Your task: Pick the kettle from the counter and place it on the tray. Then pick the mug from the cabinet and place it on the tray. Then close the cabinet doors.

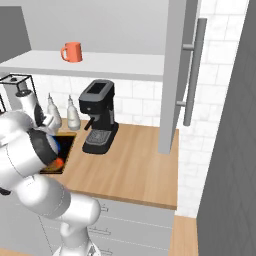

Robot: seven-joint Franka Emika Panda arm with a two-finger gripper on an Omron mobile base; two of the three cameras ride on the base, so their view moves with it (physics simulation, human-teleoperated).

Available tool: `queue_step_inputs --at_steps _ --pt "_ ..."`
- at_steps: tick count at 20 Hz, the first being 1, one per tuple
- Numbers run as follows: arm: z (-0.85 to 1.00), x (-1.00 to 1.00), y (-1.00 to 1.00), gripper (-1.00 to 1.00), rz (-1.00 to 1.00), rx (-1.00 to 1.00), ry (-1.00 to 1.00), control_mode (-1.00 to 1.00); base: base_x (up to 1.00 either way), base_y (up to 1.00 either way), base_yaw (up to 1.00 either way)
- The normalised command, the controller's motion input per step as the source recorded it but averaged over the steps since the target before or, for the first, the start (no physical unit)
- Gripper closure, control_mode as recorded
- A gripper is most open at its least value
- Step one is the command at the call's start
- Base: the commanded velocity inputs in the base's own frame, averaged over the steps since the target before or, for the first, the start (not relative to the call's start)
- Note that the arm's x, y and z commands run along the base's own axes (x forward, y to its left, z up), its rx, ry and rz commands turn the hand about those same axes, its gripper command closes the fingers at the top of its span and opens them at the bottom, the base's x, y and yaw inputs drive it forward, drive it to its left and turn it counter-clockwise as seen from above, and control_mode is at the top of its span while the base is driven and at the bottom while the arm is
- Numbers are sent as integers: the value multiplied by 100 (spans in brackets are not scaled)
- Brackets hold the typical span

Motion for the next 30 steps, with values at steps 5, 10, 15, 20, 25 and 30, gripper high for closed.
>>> queue_step_inputs --at_steps 5,10,15,20,25,30 --pt "0 39 11 100 -3 0 0 -100 0 0 0" --pt "-2 22 0 100 0 0 -1 -100 0 0 0" --pt "-10 6 0 100 0 0 -1 -100 0 0 0" --pt "-21 0 0 100 0 0 -7 -100 0 0 0" --pt "-17 0 0 -100 0 0 -5 -100 0 0 0" --pt "-11 0 0 -100 0 0 -1 -100 0 0 0"
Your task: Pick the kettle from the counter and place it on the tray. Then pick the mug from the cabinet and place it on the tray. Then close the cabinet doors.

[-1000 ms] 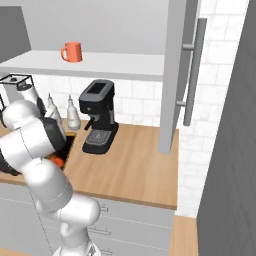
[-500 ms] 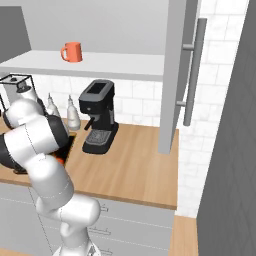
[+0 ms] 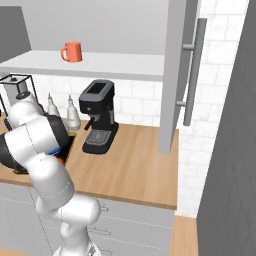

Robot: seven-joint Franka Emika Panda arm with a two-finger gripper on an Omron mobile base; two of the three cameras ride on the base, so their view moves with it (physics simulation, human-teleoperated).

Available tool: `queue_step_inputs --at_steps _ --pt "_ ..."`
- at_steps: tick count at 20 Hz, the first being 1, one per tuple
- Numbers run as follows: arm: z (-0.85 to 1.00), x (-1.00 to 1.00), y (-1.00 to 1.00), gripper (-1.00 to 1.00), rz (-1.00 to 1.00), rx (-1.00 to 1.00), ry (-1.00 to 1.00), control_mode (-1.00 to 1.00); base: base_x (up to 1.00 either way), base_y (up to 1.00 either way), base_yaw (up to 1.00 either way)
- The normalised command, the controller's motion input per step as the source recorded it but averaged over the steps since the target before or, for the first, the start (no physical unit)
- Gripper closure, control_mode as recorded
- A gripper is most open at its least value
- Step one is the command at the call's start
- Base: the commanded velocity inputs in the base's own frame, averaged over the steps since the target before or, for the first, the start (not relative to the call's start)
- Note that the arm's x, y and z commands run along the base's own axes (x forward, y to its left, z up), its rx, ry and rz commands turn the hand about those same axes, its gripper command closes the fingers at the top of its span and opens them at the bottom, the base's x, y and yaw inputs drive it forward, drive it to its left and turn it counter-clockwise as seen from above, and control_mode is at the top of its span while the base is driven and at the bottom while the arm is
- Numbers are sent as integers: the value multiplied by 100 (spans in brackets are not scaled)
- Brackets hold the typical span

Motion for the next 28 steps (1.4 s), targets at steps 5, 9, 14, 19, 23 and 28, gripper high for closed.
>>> queue_step_inputs --at_steps 5,9,14,19,23,28 --pt "9 -24 -4 -100 0 1 -2 -100 0 0 0" --pt "94 -72 -5 -100 0 2 -7 -100 0 0 0" --pt "95 -97 -42 -100 -2 3 -4 -100 0 0 0" --pt "11 -10 -36 -100 1 11 0 -100 0 0 0" --pt "100 -34 -42 -100 0 1 0 -100 0 0 0" --pt "100 -13 -13 -100 0 -1 -3 -100 0 0 0"
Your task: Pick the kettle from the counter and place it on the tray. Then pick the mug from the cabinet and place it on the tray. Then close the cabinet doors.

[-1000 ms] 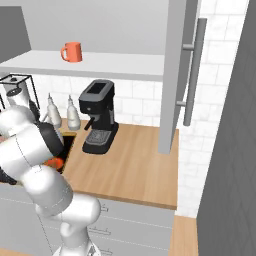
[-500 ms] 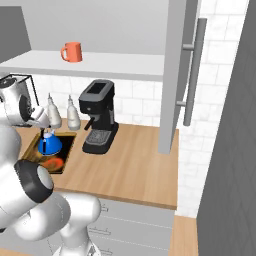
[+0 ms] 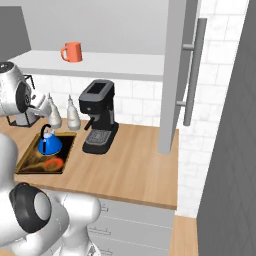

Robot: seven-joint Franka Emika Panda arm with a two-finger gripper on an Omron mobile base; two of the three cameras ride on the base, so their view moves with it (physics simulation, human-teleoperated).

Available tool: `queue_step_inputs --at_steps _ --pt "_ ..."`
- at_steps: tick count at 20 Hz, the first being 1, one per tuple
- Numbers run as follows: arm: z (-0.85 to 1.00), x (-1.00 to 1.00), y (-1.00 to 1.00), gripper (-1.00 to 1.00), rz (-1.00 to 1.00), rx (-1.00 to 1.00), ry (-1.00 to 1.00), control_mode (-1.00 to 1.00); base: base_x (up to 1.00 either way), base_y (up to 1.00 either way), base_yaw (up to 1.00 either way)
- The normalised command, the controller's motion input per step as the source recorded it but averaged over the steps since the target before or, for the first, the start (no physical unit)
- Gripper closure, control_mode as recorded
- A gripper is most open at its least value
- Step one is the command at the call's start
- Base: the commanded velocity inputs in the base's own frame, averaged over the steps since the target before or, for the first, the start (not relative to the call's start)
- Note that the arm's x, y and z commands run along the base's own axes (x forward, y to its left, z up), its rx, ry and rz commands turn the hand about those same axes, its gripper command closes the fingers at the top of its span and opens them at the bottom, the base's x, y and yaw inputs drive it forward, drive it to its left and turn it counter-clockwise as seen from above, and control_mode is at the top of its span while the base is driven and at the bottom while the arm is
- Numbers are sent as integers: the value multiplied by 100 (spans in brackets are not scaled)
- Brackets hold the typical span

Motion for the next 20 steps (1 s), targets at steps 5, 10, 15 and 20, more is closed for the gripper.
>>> queue_step_inputs --at_steps 5,10,15,20 --pt "100 1 -1 -100 0 -21 -14 -100 0 0 0" --pt "100 33 -1 -100 0 -20 -23 -100 0 0 0" --pt "82 50 -21 -100 -9 -13 -13 -100 0 0 0" --pt "5 81 -24 -100 -9 -5 10 -100 0 0 0"
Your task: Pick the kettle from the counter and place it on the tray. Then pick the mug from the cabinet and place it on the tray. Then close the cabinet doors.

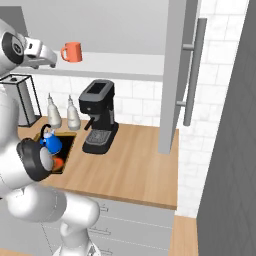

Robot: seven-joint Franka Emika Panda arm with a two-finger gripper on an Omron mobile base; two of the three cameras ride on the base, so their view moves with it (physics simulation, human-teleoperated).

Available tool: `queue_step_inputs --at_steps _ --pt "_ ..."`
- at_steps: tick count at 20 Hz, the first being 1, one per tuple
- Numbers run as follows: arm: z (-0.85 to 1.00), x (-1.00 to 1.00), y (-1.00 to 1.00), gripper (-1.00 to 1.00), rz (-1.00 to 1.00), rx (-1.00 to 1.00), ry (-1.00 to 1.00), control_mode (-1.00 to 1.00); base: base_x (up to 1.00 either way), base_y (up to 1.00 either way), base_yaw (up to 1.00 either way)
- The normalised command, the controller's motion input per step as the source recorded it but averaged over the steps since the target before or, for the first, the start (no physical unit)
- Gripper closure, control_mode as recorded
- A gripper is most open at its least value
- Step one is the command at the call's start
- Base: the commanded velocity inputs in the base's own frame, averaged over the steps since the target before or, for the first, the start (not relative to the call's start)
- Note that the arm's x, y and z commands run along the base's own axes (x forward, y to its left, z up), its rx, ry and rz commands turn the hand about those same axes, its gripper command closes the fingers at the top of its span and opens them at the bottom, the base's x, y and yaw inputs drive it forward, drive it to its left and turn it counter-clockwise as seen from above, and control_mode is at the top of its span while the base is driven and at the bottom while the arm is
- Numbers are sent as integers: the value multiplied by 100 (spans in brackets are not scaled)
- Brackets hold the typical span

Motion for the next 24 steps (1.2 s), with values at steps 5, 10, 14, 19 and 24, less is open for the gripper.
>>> queue_step_inputs --at_steps 5,10,14,19,24 --pt "0 60 -6 -100 -5 -6 -2 -100 0 0 0" --pt "1 36 0 -100 -16 0 -23 -100 0 0 0" --pt "0 25 0 -100 -16 3 -22 -100 0 0 0" --pt "0 32 0 -100 -15 9 -3 -100 0 0 0" --pt "0 48 0 -100 -9 6 0 -100 0 0 0"
